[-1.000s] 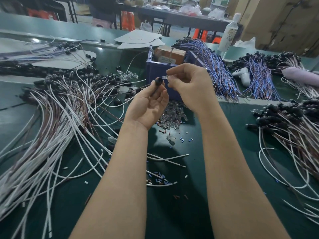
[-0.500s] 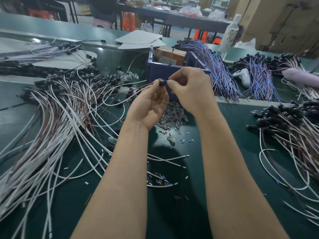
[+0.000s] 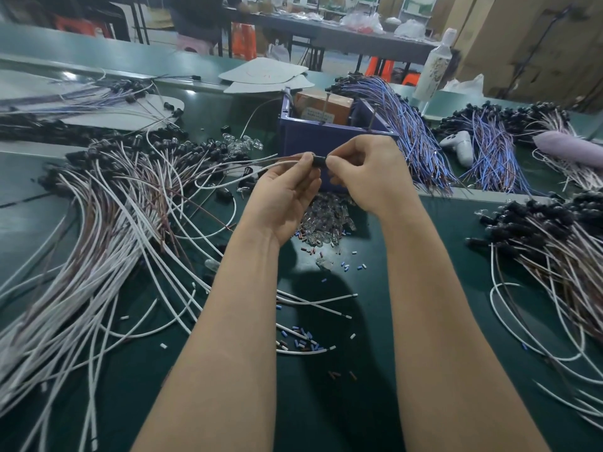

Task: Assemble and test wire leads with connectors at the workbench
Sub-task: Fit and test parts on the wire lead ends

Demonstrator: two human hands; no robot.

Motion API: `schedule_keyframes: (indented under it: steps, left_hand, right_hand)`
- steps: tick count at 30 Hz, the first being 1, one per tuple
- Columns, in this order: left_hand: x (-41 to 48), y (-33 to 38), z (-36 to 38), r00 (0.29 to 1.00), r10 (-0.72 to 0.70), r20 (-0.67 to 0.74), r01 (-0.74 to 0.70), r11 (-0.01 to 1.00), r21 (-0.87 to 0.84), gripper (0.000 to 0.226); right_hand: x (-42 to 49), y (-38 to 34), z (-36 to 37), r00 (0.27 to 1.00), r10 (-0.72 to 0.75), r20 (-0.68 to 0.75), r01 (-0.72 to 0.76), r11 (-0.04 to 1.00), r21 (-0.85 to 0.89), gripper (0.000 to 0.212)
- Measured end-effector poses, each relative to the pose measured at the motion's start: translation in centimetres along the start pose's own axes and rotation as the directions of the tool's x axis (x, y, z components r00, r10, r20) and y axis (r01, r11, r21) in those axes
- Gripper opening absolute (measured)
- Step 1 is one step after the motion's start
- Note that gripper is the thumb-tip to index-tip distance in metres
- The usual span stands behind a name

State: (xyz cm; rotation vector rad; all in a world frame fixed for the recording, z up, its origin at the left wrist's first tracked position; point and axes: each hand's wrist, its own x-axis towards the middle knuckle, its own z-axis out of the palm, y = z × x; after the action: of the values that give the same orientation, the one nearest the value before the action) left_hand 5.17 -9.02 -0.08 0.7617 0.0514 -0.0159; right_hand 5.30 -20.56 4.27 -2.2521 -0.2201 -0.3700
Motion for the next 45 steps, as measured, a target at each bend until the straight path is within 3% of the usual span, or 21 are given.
schedule_keyframes:
  steps: [7, 12, 14, 20, 27, 32, 38, 42, 45]
  left_hand:
    - [-0.2, 0.0, 0.2, 1.0, 0.014, 0.021, -0.013, 1.0, -0.011, 0.014]
    - [-0.2, 0.5, 0.5, 0.998, 0.029, 0.05, -0.027, 0.999, -0.038, 0.015]
    - [-0.3, 0.5, 0.5, 0.999, 0.016, 0.042, -0.015, 1.0, -0.024, 0.014]
    - [-0.2, 0.2, 0.4, 0.997, 0.052, 0.051, -0.051, 0.998, -0.033, 0.015]
    - [-0.2, -0.3, 0.4, 0.997, 0.067, 0.023, -0.067, 0.998, 0.009, 0.016]
    - [-0.5, -0.5, 0.8, 0.995, 0.031, -0.1, -0.014, 0.987, 0.158, 0.013]
    - [-0.4, 0.5, 1.0, 0.986, 0.044, -0.162, 0.03, 0.904, 0.426, 0.029]
    - [-0.1, 2.4, 0.7, 0.963, 0.078, -0.259, -0.049, 0.992, 0.117, 0.033]
    - [-0.3, 2.7, 0.9, 0.947, 0.169, -0.274, -0.129, 0.979, 0.158, 0.033]
  right_hand:
    - [-0.1, 0.3, 0.1, 1.0, -0.004, 0.017, 0.001, 0.983, 0.183, 0.018]
    - [-0.3, 0.2, 0.7, 0.995, 0.082, 0.049, -0.095, 0.82, 0.564, 0.008]
    - [-0.2, 0.2, 0.7, 0.99, 0.124, 0.072, -0.142, 0.768, 0.625, 0.008]
    - [0.0, 0.3, 1.3, 0.995, 0.094, -0.011, -0.078, 0.879, 0.471, 0.016]
    - [0.1, 1.1, 2.1, 0.989, 0.139, -0.044, -0.106, 0.891, 0.441, 0.018]
    - [0.4, 1.7, 2.6, 0.988, 0.145, -0.049, -0.131, 0.966, 0.223, 0.011]
    - [0.5, 2.1, 0.6, 0.977, 0.117, 0.176, -0.133, 0.988, 0.078, 0.015]
    - [0.3, 2.4, -1.5, 0.898, 0.274, 0.343, -0.243, 0.961, -0.13, 0.019]
    - [-0.2, 2.1, -2.2, 0.819, 0.324, 0.474, -0.209, 0.937, -0.278, 0.021]
